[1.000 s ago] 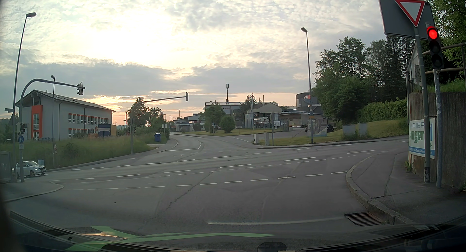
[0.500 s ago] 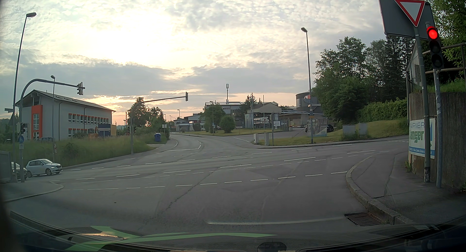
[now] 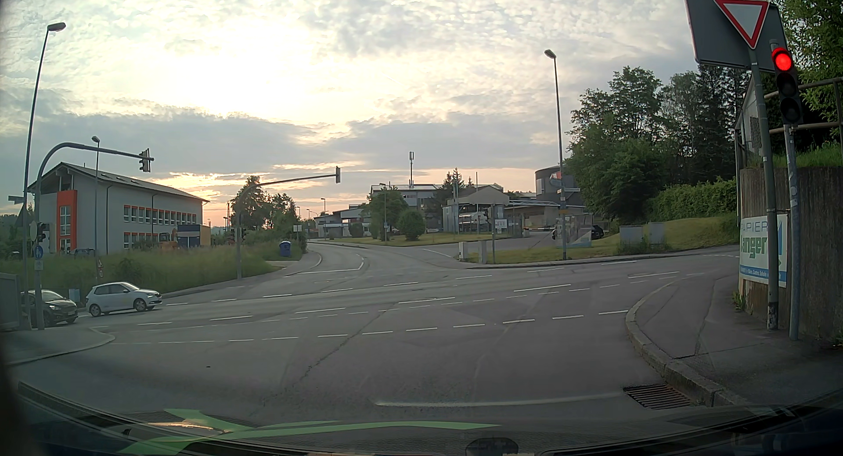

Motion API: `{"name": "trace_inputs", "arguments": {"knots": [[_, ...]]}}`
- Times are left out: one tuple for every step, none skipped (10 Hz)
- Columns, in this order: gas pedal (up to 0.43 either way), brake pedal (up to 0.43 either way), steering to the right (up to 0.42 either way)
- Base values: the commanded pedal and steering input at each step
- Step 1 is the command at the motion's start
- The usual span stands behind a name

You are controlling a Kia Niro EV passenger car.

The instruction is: Follow the waypoints while adhering to traffic rules and regulations

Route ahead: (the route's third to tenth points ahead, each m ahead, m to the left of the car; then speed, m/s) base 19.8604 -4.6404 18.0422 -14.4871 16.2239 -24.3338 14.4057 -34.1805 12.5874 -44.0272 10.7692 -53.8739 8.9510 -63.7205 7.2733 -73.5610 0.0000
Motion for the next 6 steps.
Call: {"name": "trace_inputs", "arguments": {"knots": [[0.000, 0.299, 0.003], [0.000, 0.299, 0.003], [0.000, 0.299, 0.003], [0.000, 0.299, 0.003], [0.000, 0.299, 0.003], [0.000, 0.293, 0.003]]}}
